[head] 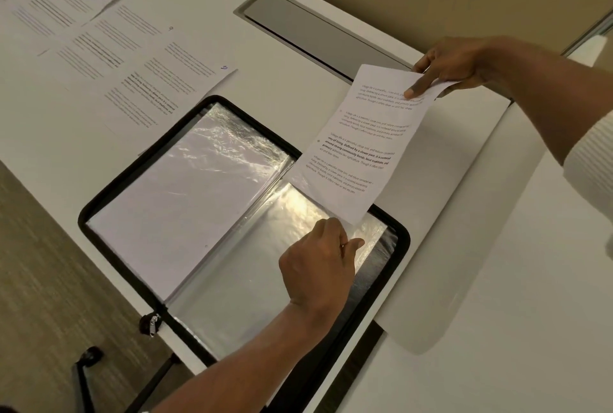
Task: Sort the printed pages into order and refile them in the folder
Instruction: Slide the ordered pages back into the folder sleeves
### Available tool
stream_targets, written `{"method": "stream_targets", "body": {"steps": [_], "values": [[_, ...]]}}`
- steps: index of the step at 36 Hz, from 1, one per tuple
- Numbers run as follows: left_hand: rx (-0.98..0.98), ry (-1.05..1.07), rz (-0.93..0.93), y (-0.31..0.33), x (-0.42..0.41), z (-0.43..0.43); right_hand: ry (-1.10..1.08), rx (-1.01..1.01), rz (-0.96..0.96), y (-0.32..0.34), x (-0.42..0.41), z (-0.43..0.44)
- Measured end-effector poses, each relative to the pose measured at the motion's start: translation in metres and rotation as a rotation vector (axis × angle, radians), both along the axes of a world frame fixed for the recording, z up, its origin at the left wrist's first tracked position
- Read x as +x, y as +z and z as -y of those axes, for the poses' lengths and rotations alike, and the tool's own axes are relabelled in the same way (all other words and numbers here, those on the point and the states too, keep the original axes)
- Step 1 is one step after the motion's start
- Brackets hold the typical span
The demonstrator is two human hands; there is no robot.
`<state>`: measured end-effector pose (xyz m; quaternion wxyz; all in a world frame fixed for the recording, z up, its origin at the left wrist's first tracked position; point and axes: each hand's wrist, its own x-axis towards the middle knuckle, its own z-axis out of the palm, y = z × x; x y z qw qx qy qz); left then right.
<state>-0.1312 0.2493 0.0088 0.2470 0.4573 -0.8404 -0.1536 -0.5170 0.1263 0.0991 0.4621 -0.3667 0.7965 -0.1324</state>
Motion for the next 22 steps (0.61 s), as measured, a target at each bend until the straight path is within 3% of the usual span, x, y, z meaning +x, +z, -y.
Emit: {"method": "stream_targets", "body": {"steps": [16, 22], "values": [[-0.009, -0.035, 0.001, -0.004, 0.001, 0.001, -0.057, -0.032, 0.043, -0.002, 0.008, -0.007], [0.078, -0.031, -0.065, -0.003, -0.002, 0.002, -0.076, 0.018, 0.099, 0.001, 0.003, -0.015]]}}
